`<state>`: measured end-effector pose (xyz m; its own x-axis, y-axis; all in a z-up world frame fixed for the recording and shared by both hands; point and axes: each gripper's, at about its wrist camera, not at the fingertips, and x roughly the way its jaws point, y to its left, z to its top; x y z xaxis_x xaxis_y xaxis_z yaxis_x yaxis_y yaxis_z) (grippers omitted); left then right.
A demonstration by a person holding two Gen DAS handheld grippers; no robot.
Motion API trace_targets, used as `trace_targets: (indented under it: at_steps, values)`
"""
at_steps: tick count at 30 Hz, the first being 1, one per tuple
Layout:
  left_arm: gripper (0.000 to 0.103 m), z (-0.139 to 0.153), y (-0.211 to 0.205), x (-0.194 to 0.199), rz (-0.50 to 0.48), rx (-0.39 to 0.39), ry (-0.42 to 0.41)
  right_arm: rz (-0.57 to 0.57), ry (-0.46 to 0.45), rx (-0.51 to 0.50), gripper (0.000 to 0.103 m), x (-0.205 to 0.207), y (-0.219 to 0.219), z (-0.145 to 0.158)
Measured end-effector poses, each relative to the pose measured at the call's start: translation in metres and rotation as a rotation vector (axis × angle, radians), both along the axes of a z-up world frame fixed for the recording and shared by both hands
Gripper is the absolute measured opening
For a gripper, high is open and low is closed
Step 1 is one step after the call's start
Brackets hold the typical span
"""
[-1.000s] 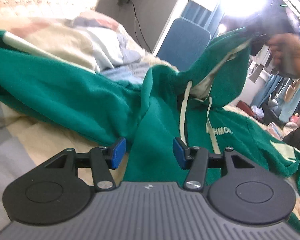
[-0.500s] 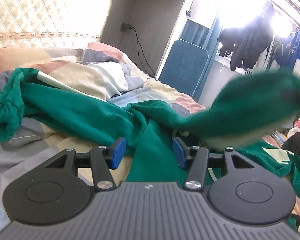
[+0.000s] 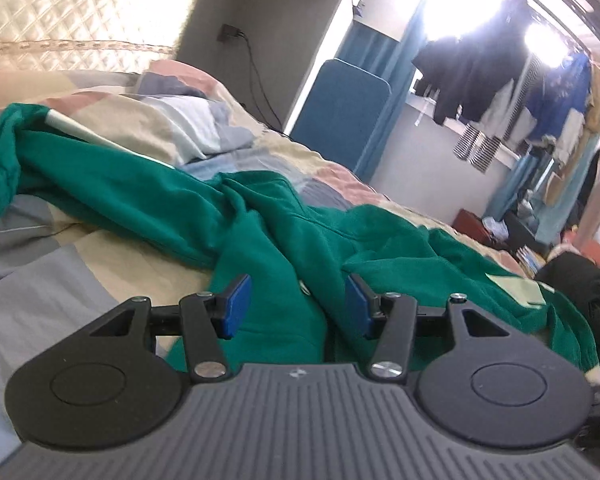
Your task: Fold large clothes
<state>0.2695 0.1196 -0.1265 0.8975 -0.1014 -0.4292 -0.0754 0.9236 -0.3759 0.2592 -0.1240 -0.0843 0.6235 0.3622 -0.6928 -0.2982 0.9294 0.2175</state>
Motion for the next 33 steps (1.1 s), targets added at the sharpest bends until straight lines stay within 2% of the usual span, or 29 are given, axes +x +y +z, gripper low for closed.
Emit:
trace_targets:
  at_steps: [1, 2, 6, 11, 14, 15, 17, 20, 23, 24, 33]
  values:
    - [0.058, 0.000, -0.002, 0.001, -0.009, -0.003, 0.001, 0.004, -0.009, 0.025, 0.060, -0.003, -0.004, 0.004]
    - [0.058, 0.000, -0.005, 0.001, -0.018, -0.009, -0.003, 0.005, -0.015, 0.047, 0.061, -0.007, -0.008, 0.006]
    - [0.058, 0.001, -0.013, 0.009, -0.048, -0.049, -0.006, -0.019, -0.064, 0.099, 0.062, -0.016, -0.028, 0.019]
    - [0.058, 0.005, -0.028, 0.030, -0.083, -0.097, -0.013, -0.060, -0.143, 0.111, 0.062, 0.000, -0.033, 0.027]
    - [0.058, 0.004, -0.038, 0.045, -0.105, -0.108, -0.019, -0.065, -0.152, 0.130, 0.061, 0.018, -0.034, 0.025]
    - [0.058, 0.004, -0.041, 0.050, -0.113, -0.102, -0.019, -0.073, -0.153, 0.138, 0.059, 0.024, -0.034, 0.024]
    - [0.058, 0.002, -0.048, 0.060, -0.125, -0.083, -0.016, -0.087, -0.151, 0.160, 0.047, 0.036, -0.035, 0.022]
    - [0.057, -0.006, -0.051, 0.075, -0.150, -0.090, 0.014, -0.078, -0.146, 0.169, 0.034, 0.052, -0.033, 0.017]
    - [0.056, -0.018, -0.053, 0.089, -0.173, -0.083, 0.047, -0.069, -0.137, 0.155, 0.030, 0.065, -0.030, 0.008]
    - [0.052, -0.022, -0.054, 0.093, -0.178, -0.083, 0.062, -0.065, -0.125, 0.155, 0.029, 0.069, -0.029, 0.003]
    - [0.042, -0.073, -0.062, 0.125, -0.215, -0.036, 0.264, -0.056, 0.035, 0.074, 0.026, 0.092, -0.022, -0.048]
